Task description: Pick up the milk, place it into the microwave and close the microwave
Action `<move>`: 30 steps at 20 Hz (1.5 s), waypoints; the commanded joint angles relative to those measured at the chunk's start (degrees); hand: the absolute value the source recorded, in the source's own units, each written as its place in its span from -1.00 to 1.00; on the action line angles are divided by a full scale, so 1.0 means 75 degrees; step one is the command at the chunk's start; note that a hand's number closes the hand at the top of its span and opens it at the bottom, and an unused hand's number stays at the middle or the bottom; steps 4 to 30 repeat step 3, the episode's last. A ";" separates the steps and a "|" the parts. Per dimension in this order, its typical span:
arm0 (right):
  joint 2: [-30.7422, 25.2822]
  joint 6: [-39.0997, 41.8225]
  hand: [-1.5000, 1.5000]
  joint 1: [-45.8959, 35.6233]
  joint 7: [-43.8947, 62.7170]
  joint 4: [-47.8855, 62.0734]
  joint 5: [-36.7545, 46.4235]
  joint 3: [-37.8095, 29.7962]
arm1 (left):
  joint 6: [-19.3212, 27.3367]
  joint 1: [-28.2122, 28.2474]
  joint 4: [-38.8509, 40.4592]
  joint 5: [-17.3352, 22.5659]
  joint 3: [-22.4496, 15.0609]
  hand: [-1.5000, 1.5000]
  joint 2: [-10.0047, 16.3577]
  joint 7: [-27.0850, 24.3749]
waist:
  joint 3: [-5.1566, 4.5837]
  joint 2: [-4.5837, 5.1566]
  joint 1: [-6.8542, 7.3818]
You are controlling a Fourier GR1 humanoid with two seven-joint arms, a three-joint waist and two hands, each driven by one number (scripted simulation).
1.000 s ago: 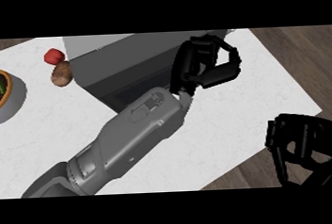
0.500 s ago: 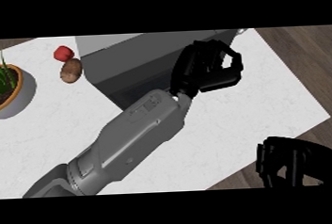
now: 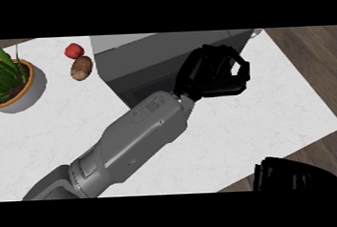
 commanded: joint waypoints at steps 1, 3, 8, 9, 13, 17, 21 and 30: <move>0.0120 -0.0244 1.00 0.0303 0.0059 -0.0348 0.0207 0.0212 | -0.0047 0.1019 0.1131 0.0517 0.0546 1.00 0.0206 -0.0119 | -0.0087 0.0182 0.0220; 0.0197 -0.0391 1.00 0.0420 0.0047 -0.0540 0.0292 0.0254 | -0.0184 0.1028 0.1252 0.0558 0.0500 1.00 0.0257 -0.0145 | -0.0079 0.0143 0.0266; 0.0197 -0.0391 1.00 0.0420 0.0047 -0.0540 0.0292 0.0254 | -0.0184 0.1028 0.1252 0.0558 0.0500 1.00 0.0257 -0.0145 | -0.0079 0.0143 0.0266; 0.0197 -0.0391 1.00 0.0420 0.0047 -0.0540 0.0292 0.0254 | -0.0184 0.1028 0.1252 0.0558 0.0500 1.00 0.0257 -0.0145 | -0.0079 0.0143 0.0266; 0.0197 -0.0391 1.00 0.0420 0.0047 -0.0540 0.0292 0.0254 | -0.0184 0.1028 0.1252 0.0558 0.0500 1.00 0.0257 -0.0145 | -0.0079 0.0143 0.0266; 0.0197 -0.0391 1.00 0.0420 0.0047 -0.0540 0.0292 0.0254 | -0.0184 0.1028 0.1252 0.0558 0.0500 1.00 0.0257 -0.0145 | -0.0079 0.0143 0.0266; 0.0197 -0.0391 1.00 0.0420 0.0047 -0.0540 0.0292 0.0254 | -0.0184 0.1028 0.1252 0.0558 0.0500 1.00 0.0257 -0.0145 | -0.0079 0.0143 0.0266; 0.0197 -0.0391 1.00 0.0420 0.0047 -0.0540 0.0292 0.0254 | -0.0184 0.1028 0.1252 0.0558 0.0500 1.00 0.0257 -0.0145 | -0.0079 0.0143 0.0266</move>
